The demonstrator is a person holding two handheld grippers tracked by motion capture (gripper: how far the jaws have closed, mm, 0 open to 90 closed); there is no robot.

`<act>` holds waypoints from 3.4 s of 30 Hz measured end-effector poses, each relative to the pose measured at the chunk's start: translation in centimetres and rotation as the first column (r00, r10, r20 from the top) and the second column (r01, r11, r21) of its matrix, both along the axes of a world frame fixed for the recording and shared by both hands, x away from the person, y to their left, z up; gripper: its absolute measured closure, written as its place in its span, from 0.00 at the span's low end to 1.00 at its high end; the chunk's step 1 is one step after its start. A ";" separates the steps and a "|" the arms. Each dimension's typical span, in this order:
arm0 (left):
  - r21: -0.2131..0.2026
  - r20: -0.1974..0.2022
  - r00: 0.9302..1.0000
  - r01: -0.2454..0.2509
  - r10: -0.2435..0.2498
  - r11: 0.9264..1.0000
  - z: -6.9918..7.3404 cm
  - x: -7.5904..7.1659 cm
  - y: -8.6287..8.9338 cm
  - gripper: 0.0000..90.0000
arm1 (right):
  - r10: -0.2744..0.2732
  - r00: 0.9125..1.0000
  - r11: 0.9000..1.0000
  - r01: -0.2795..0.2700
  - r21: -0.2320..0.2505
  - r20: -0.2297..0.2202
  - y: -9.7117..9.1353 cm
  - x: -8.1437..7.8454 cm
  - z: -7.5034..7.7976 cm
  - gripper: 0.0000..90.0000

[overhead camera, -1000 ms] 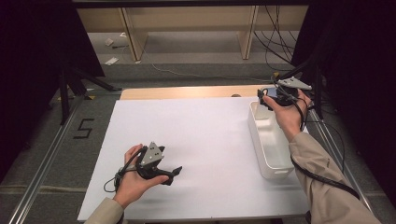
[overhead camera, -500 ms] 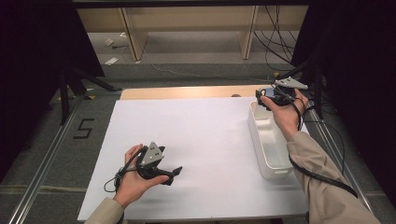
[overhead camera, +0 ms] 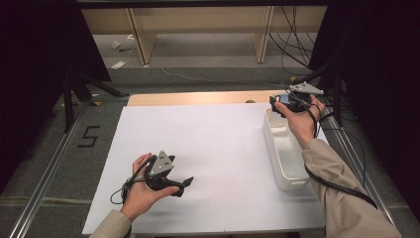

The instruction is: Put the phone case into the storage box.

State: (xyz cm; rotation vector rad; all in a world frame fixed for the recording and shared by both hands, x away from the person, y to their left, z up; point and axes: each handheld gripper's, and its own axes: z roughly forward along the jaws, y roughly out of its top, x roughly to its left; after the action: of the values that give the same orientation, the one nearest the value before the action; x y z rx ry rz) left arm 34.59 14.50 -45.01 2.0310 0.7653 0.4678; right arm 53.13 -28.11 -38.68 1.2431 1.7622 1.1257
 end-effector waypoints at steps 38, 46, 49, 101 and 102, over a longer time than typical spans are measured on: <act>0.000 0.000 1.000 0.003 -0.003 1.000 0.0 0.0 0.0 0.06 | -0.014 0.998 0.999 0.012 -0.030 -0.063 0.3 1.6 -2.4 0.20; 0.001 0.001 1.000 0.005 -0.005 1.000 0.0 0.1 0.0 0.06 | -0.014 0.998 0.999 0.012 -0.035 -0.065 0.4 1.8 -2.5 0.20; 0.003 0.000 1.000 0.005 -0.005 1.000 0.0 0.1 0.0 0.06 | -0.013 0.998 0.999 0.010 -0.039 -0.066 0.5 1.8 -2.6 0.20; 0.001 -0.001 1.000 0.008 -0.008 1.000 0.0 -0.1 -0.2 0.06 | 0.015 0.999 1.000 -0.016 0.008 0.040 0.0 0.5 -0.6 0.02; 0.000 0.001 1.000 0.007 -0.007 1.000 0.0 -0.1 -0.2 0.06 | 0.020 0.999 1.000 -0.020 0.004 0.044 0.0 0.3 -0.4 0.02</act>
State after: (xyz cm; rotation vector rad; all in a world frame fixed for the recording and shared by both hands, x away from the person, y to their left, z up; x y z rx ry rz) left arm 34.52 14.34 -45.00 2.0332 0.7578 0.4649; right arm 53.38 -28.07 -39.12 1.1971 1.7436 1.1603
